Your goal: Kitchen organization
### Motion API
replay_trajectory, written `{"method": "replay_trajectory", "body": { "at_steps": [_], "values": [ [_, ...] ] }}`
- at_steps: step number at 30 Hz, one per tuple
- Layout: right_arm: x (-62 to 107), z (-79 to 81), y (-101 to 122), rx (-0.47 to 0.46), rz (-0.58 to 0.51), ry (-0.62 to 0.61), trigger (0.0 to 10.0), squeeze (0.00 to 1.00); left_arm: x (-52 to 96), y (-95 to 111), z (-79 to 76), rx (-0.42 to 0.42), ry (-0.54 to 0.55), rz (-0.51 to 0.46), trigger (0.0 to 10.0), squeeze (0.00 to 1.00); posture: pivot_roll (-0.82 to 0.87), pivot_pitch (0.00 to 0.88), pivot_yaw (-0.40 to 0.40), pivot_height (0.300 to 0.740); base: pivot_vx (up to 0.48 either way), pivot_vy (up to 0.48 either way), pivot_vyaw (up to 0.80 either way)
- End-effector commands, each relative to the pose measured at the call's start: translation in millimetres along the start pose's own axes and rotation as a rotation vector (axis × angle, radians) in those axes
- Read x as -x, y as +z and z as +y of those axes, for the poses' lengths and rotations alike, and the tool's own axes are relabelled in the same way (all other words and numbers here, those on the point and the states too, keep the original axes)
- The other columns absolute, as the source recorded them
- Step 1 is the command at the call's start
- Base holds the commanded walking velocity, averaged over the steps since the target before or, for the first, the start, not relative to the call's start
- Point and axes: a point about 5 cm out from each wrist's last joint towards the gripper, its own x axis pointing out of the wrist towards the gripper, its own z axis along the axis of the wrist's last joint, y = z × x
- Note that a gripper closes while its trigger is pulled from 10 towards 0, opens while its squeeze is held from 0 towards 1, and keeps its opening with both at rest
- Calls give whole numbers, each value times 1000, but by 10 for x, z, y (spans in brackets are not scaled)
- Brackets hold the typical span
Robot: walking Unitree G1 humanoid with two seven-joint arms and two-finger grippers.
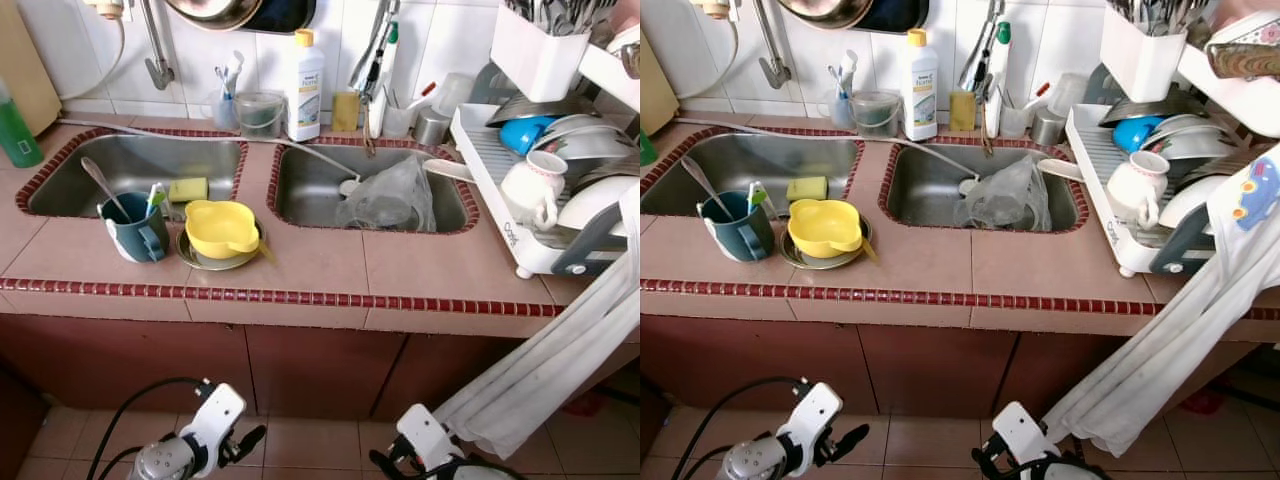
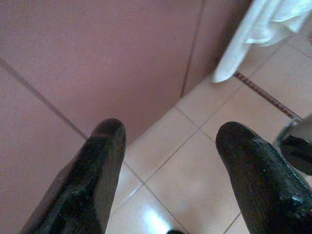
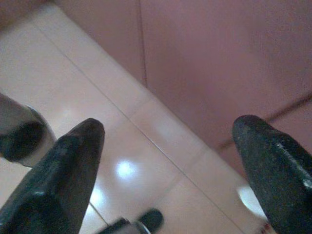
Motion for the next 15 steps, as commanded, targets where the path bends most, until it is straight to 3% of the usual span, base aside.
{"method": "replay_trajectory", "body": {
  "at_steps": [1,2,7,10,11,15],
  "values": [
    [20,-63,98,-3,-50,47,10000,0,5,75,44,-52,-43,-21,10000,0,-23,0,-17,740,0,0,0],
    [51,-85,171,2,-87,115,10000,0,15,150,36,-121,-121,-56,10000,0,-25,0,-20,740,0,0,0],
    [175,-108,394,-35,-191,300,10000,0,77,330,18,-248,-319,-134,10000,0,-26,0,-14,740,0,0,0],
    [251,-114,495,-15,-217,374,10000,0,99,456,50,-272,-369,-172,10000,0,-28,0,-10,740,0,0,0],
    [344,-116,621,-9,-251,441,10000,0,135,585,79,-309,-402,-206,10000,0,-28,0,-9,740,0,0,0],
    [464,-155,778,-10,-291,503,10000,0,172,760,137,-330,-417,-255,10000,0,-31,0,-1,740,0,0,0]
  ]
}}
